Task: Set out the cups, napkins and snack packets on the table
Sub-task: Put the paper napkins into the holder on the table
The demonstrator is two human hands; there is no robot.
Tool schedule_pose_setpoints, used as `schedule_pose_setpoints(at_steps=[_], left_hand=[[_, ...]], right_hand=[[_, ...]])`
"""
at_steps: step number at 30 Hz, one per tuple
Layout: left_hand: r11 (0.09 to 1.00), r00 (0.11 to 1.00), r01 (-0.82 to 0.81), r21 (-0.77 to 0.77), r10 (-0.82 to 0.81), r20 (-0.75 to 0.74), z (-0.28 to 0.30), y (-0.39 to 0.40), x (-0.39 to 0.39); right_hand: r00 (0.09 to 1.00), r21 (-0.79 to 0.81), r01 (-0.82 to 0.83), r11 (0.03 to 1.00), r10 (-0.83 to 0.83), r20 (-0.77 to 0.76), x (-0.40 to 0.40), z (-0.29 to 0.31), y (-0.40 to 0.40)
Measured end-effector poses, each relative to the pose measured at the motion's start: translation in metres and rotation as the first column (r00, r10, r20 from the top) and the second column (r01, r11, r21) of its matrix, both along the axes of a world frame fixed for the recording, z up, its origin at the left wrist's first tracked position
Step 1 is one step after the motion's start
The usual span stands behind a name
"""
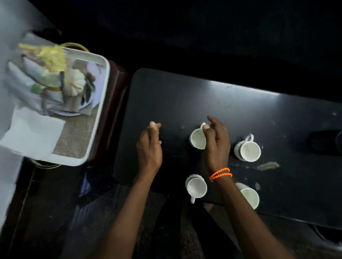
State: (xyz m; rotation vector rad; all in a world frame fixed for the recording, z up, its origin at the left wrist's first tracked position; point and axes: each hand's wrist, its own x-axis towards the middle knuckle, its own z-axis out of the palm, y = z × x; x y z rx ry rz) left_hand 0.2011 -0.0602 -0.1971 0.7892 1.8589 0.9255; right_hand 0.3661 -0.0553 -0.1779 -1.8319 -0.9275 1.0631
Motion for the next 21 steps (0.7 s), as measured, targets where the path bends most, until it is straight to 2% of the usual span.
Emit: schedule_pose_setpoints(at_steps=[3,6,12,17,21], left_hand=[[0.996,0.996,-0.086,0.022,0.085,0.011,0.011,0.009,-0.031],[0.98,0.981,-0.192,0.059,0.191,0.029,0.023,0.014,-0.064],[0.905,0.911,-0.407,0.122,0.412,-0.017,0.039,0.014,-0.15],[0.79,0.783,-0.581,0.198,0.608,-0.131,0.048,0.002,-0.229],[0.736,0.629,-0.629,0.248,0.67,-0.394,0.049,-0.015,-0.275]], right_hand=[[0.983,-0.02,-0.099,0.995,0.101,0.15,-0.022,0.014,0.018],[0.952,-0.015,-0.2,0.98,0.198,0.234,-0.053,0.026,0.032],[0.848,0.041,-0.487,0.873,0.461,0.262,-0.153,0.033,0.063],[0.67,-0.004,-0.72,0.694,0.696,0.257,-0.263,0.016,0.078],[0.462,-0.137,-0.846,0.516,0.835,0.299,-0.337,-0.002,0.089]])
